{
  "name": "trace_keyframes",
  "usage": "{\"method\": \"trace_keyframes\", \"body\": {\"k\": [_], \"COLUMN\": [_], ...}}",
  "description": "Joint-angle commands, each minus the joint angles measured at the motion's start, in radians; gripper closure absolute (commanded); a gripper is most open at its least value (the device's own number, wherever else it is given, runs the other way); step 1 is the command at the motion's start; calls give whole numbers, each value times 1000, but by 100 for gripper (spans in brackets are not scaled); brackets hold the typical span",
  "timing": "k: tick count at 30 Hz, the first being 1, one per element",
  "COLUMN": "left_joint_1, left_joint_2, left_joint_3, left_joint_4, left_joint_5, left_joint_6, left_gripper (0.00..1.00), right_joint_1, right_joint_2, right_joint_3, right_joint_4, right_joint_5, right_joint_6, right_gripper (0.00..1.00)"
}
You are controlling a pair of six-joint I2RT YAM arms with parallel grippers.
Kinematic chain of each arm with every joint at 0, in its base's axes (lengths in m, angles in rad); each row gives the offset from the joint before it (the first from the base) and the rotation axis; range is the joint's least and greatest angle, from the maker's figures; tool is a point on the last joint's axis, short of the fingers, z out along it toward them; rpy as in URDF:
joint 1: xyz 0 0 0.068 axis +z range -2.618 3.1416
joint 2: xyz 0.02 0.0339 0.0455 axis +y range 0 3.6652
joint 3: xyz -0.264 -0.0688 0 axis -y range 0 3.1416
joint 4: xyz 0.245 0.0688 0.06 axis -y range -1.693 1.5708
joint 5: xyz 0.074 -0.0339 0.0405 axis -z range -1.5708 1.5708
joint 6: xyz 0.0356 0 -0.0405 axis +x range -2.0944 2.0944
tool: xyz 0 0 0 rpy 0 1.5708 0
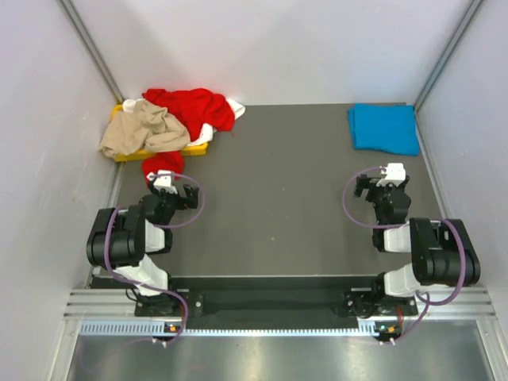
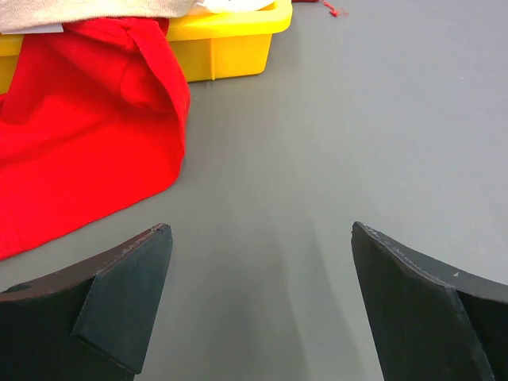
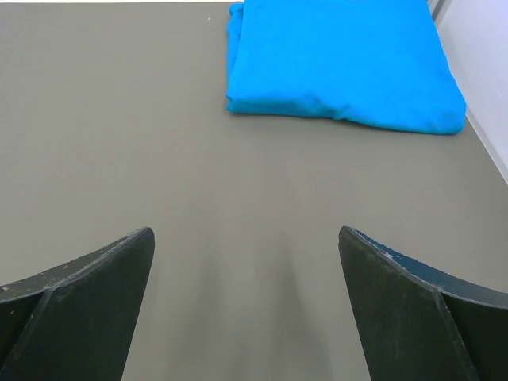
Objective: Fold and stack the t-shirts
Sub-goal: Grab the tshirt from the pile
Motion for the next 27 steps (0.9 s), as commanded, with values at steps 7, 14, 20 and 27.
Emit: {"method": "trace_keyframes", "body": {"k": [7,14,20,27], "left_joint_1": [-14,-14,40,38], "left_joint_2": [-39,-70,-319,-177], "left_joint_3": [28,-18,353,840], "left_joint_4": [-8,63,-753,-1284], "left_joint_5": [19,-25,251,140], "left_joint_6": [26,11,9,106], "left_gripper": [1,1,15,24], "right_joint_1": [12,9,62,145], "right_joint_2": [-240,-458,-527,-587], "right_joint_3": [147,262,388,422], "right_joint_4": [-332,-498,-732,-805], "right_joint_5": [-53,-254,-233,-191], "right_joint_6": [5,138,137,132], "right_gripper": [0,0,5,5]}}
